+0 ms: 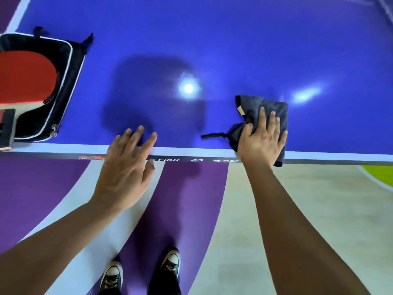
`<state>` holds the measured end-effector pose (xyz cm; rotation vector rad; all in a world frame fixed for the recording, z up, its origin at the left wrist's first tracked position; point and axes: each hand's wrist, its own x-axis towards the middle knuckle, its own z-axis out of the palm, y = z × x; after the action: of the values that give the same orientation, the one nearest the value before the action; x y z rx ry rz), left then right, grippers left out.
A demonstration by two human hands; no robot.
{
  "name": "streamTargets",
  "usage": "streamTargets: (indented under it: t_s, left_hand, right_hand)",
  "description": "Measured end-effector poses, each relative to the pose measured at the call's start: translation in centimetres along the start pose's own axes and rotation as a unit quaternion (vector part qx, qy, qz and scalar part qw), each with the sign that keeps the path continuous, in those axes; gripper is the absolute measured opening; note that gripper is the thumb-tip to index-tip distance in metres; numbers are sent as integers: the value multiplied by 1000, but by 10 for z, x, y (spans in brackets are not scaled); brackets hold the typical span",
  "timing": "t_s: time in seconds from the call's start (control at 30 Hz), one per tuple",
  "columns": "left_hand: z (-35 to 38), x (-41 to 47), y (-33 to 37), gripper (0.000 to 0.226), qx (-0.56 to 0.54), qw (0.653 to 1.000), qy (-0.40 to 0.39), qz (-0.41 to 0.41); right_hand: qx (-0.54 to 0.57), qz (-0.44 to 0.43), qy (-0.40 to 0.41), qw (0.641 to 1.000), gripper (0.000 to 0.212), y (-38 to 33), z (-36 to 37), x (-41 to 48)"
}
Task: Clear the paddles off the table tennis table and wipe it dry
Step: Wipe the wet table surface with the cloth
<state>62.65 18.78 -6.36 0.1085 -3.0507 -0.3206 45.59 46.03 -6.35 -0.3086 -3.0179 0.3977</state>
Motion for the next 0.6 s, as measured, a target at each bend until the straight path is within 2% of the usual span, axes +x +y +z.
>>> streamTargets:
  t_s: [0.17,0.3,0.37,0.47,0.6]
  left_hand:
    - [1,0,2,64,0,1000,-13,-6]
    - [0,0,2,65,-8,1000,-21,-4]
    - [2,-2,2,66,-8,1000,-23,-3]
    - [3,-2,-1,67,-9,1000,-23,8]
    - [2,-2,-7,65,-47,998,-37,7]
  right_hand:
    - [0,52,-11,999,64,29,-11,58]
    - [-11,66,-35,997,65,3,-8,79]
    - [-14,26,-49,998,65,-29,0,82]
    - [-11,-92,-79,993,64,-100,20,63]
    - [8,-264,-104,959,65,-174,40,-14]
